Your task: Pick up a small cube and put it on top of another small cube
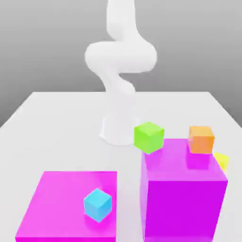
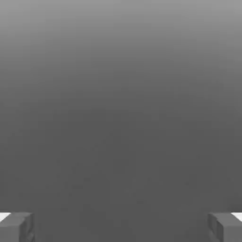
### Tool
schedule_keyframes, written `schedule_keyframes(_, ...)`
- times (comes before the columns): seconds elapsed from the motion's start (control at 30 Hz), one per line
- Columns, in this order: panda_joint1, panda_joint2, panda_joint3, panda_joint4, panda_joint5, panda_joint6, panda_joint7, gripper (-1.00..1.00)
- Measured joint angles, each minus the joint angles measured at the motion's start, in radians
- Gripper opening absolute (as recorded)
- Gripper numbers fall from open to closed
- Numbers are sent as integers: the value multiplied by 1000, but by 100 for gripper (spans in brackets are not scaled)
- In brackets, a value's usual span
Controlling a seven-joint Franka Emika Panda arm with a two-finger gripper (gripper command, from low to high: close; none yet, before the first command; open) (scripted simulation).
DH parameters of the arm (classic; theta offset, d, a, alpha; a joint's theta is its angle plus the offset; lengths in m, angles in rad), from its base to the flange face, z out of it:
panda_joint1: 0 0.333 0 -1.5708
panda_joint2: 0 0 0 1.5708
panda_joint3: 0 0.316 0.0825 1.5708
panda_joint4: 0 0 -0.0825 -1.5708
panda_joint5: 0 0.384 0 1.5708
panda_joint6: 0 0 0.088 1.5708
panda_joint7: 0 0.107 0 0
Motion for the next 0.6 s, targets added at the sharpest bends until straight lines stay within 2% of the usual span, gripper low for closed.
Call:
schedule_keyframes(0.37,234,397,234,-199,65,238,11,0)
schedule_keyframes(0.5,306,543,332,-270,40,324,50,0)
schedule_keyframes(0.6,382,657,396,-324,-20,389,108,0)
